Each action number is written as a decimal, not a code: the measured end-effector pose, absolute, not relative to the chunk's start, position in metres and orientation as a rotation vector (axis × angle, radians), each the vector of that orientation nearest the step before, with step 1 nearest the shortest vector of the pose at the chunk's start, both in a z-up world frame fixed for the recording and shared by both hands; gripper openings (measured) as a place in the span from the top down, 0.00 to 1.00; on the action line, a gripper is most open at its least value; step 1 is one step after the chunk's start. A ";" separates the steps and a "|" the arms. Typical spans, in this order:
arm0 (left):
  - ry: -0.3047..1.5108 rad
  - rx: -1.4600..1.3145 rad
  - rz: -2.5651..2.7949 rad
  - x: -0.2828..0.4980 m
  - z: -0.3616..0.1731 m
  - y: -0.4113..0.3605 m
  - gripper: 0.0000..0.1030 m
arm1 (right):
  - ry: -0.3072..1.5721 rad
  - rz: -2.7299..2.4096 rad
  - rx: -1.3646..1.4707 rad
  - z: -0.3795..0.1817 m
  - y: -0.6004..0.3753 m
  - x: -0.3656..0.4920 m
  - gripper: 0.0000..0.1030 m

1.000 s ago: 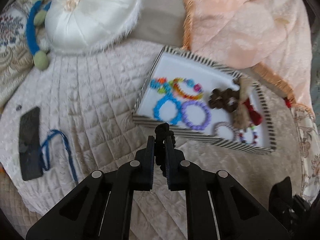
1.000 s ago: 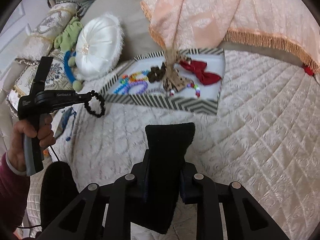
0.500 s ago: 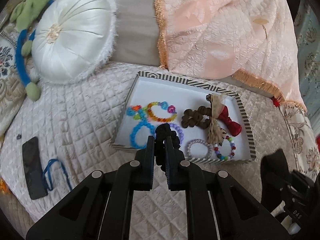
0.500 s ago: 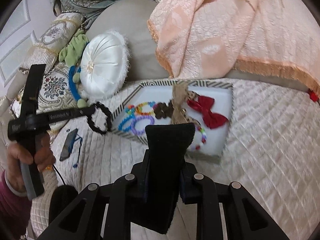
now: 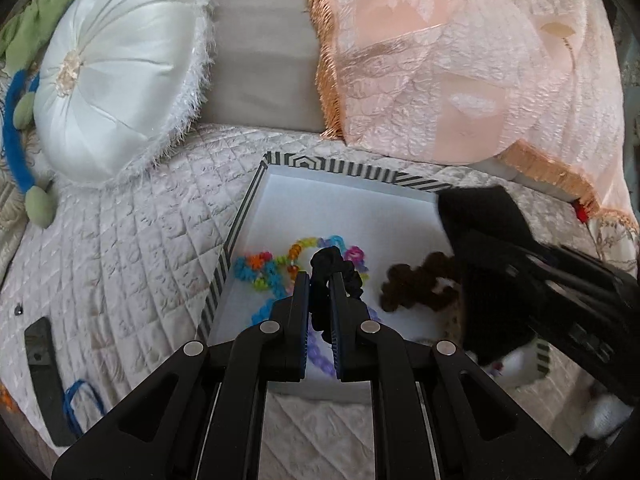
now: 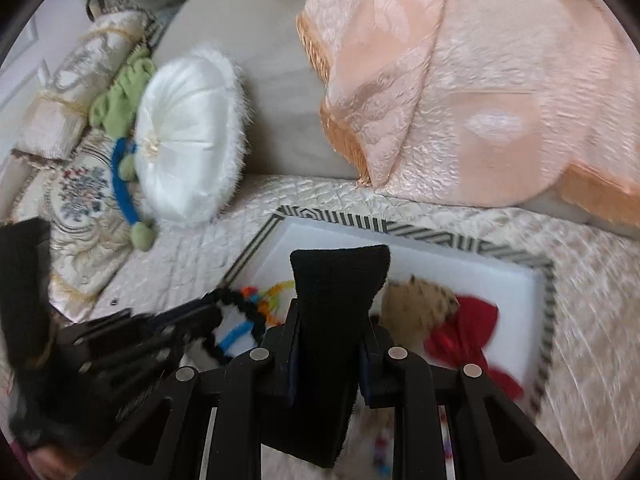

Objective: Organize jewelry
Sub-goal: 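Carry the black scrunchie and black velvet bow into the striped tray and open both tools, then lift both tools out of the tray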

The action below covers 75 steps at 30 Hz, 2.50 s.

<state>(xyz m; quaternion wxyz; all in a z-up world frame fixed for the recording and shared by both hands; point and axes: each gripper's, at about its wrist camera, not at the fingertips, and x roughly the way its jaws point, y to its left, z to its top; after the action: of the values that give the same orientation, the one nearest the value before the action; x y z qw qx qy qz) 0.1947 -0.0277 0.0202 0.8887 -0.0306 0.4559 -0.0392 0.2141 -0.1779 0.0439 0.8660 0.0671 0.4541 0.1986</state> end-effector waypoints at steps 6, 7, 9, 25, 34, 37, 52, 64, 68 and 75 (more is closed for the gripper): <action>0.990 -0.069 -0.055 0.215 -0.005 -0.013 0.92 | 1.027 0.402 0.104 0.006 -0.159 0.259 0.79; 0.996 -0.069 -0.052 0.216 -0.008 -0.012 0.92 | 1.039 0.395 0.100 -0.001 -0.159 0.265 0.79; 1.006 -0.070 -0.050 0.217 -0.015 -0.009 0.92 | 1.063 0.374 0.094 -0.013 -0.159 0.275 0.79; 0.979 -0.041 -0.003 0.199 -0.011 -0.012 0.54 | 1.023 0.369 0.207 0.005 -0.183 0.253 0.59; 0.952 -0.007 0.019 0.158 0.003 -0.019 0.54 | 0.909 0.332 0.175 0.036 -0.201 0.164 0.59; 0.942 -0.006 0.025 0.143 0.007 -0.022 0.54 | 0.895 0.292 0.161 0.038 -0.209 0.139 0.59; 0.856 -0.001 0.044 0.090 0.046 -0.035 0.54 | 0.827 0.200 0.142 0.069 -0.211 0.084 0.48; 0.786 -0.006 0.067 0.067 0.075 -0.041 0.54 | 0.770 0.203 0.119 0.095 -0.203 0.065 0.46; 0.777 -0.003 0.066 0.063 0.079 -0.044 0.54 | 0.757 0.206 0.119 0.099 -0.202 0.060 0.44; 0.766 -0.002 0.071 0.057 0.084 -0.048 0.54 | 0.758 0.208 0.109 0.102 -0.201 0.055 0.43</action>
<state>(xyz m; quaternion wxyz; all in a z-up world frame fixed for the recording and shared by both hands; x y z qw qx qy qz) 0.0566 -0.0476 0.0838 0.9269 -0.0009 0.3736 0.0344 0.0551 -0.2015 0.1021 0.9224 0.0530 0.3689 0.1013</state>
